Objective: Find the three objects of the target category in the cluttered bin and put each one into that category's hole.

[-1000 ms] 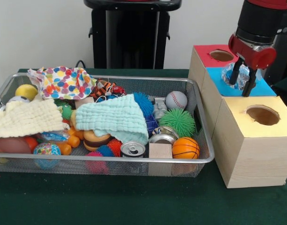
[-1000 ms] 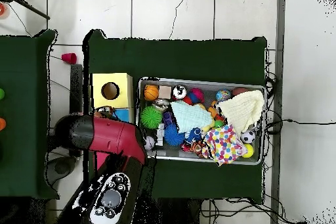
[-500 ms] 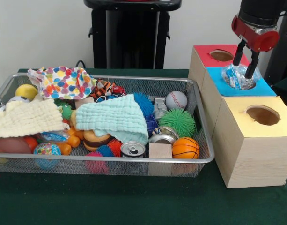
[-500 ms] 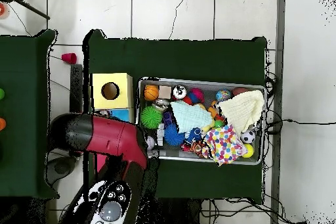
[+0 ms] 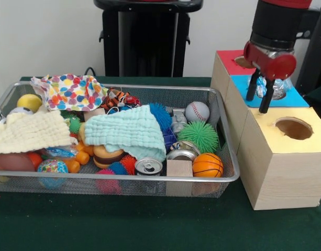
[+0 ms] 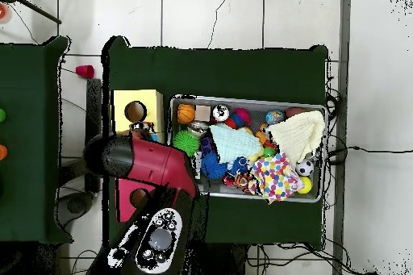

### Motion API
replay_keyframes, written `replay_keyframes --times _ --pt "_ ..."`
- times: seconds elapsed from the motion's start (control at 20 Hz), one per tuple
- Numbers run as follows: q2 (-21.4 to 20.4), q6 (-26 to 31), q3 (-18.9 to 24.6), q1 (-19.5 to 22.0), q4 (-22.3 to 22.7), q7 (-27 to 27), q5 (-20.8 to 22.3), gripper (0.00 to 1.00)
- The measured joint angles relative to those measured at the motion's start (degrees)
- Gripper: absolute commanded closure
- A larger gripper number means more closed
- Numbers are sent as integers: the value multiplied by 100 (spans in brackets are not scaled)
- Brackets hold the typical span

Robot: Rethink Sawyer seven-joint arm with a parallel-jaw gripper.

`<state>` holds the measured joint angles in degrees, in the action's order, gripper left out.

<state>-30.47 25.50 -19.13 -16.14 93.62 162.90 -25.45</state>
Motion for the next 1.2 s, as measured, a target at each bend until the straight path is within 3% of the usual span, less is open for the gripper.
replay_keyframes --times 0.6,0.65,0.8,1.2 --pt "86 69 -231 -227 -61 1 -13 0" --pt "117 116 -285 -274 -88 1 -11 100" --pt "219 454 -535 -454 -146 1 -12 100" --pt "421 697 -792 -643 -396 1 -15 100"
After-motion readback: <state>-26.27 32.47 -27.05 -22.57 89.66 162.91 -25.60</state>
